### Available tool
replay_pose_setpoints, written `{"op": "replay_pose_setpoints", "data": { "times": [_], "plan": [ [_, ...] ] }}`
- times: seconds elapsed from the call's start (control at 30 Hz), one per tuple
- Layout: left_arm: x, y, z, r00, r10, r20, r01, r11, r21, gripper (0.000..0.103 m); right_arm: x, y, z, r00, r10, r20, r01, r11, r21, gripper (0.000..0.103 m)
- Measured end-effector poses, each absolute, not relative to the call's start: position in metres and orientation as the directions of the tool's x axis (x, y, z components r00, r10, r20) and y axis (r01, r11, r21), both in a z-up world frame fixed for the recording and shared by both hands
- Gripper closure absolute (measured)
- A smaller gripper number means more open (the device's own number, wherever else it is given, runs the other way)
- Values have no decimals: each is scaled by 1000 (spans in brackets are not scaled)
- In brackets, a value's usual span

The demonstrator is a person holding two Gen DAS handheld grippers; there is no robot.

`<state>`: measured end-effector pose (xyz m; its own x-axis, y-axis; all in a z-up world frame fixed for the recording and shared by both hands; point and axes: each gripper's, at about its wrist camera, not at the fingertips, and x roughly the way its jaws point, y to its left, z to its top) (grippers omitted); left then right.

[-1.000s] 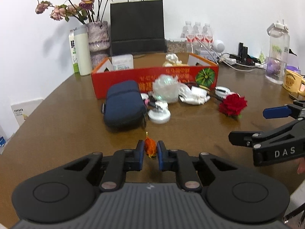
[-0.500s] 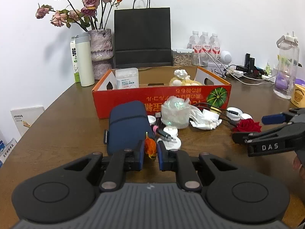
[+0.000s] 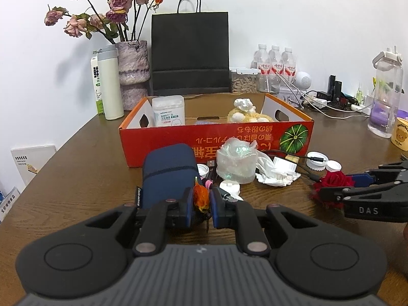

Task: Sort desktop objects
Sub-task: 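Carry the orange toy and red rose into the box and release both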

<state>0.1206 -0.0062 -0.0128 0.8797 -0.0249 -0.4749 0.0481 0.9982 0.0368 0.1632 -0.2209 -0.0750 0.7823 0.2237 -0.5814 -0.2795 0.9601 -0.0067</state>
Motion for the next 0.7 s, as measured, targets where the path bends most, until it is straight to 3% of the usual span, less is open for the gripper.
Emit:
{"op": "replay_pose_setpoints", "data": {
  "times": [0.7],
  "plan": [
    [153,-3,31,923,-62,-380,72,997,12,88,171,-209,-15,864,293,-410,-330,944,-21,66]
  ]
}}
